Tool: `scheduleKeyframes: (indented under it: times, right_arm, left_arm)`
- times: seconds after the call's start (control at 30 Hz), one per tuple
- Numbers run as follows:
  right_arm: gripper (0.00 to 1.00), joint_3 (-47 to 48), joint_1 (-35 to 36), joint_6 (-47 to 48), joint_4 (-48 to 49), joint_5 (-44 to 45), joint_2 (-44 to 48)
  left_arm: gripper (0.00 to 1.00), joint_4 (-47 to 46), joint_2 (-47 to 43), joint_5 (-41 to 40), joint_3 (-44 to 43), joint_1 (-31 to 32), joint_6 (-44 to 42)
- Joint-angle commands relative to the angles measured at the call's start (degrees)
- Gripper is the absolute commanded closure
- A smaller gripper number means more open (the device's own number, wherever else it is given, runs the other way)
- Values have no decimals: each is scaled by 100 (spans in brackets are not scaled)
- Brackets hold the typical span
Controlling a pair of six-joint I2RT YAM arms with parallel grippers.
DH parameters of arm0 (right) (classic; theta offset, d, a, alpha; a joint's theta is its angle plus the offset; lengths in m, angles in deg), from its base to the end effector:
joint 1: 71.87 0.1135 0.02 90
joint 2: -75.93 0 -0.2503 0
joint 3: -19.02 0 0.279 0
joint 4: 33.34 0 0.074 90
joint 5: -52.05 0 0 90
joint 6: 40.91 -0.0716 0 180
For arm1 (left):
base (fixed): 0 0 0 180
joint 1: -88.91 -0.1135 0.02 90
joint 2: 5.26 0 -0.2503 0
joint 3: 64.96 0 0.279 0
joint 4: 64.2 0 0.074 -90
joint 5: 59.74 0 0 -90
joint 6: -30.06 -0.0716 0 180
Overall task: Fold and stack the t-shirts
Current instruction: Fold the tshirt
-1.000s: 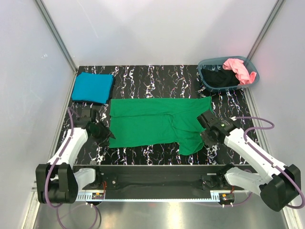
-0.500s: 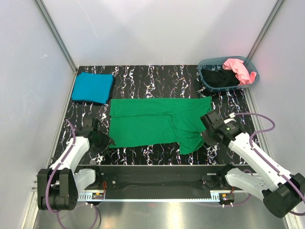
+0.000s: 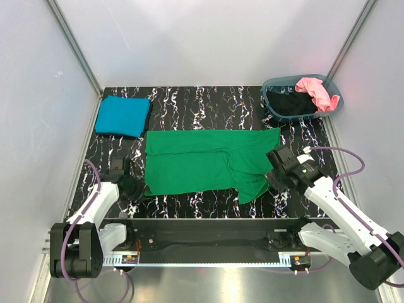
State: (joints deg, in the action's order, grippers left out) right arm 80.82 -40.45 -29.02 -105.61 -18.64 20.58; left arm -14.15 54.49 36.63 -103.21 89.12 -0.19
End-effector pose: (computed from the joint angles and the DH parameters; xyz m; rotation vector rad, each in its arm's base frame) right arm 0.1940 0.0908 0.2216 1.1261 2.3681 0.2013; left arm 0.1994 -0.0087 0.0898 -1.4144 2.5254 -0.3744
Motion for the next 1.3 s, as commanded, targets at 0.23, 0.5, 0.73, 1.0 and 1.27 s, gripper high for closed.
scheduleKeyframes:
  times: [0.23,0.5,0.73,1.0,1.27]
  right_arm:
    - [100,493,48,111,-535,415,191]
    - [100,703,48,217,-791,890,420]
    - [100,1205,48,489,-694,1242,131]
    - [100,1495,-22,761,-177,1760,-318]
    - [100,1741,-522,1341,518,1646,-1082]
  left_arm:
    - [98,113,-200,-523,-168,-12,-165]
    - [100,411,-288,-303,-879,-12,-551]
    - [100,685,71,-294,-1715,-12,-771]
    - [100,439,731,-242,-2058,-12,-930]
    - [100,298,1583,-329,-2646,-12,-1114]
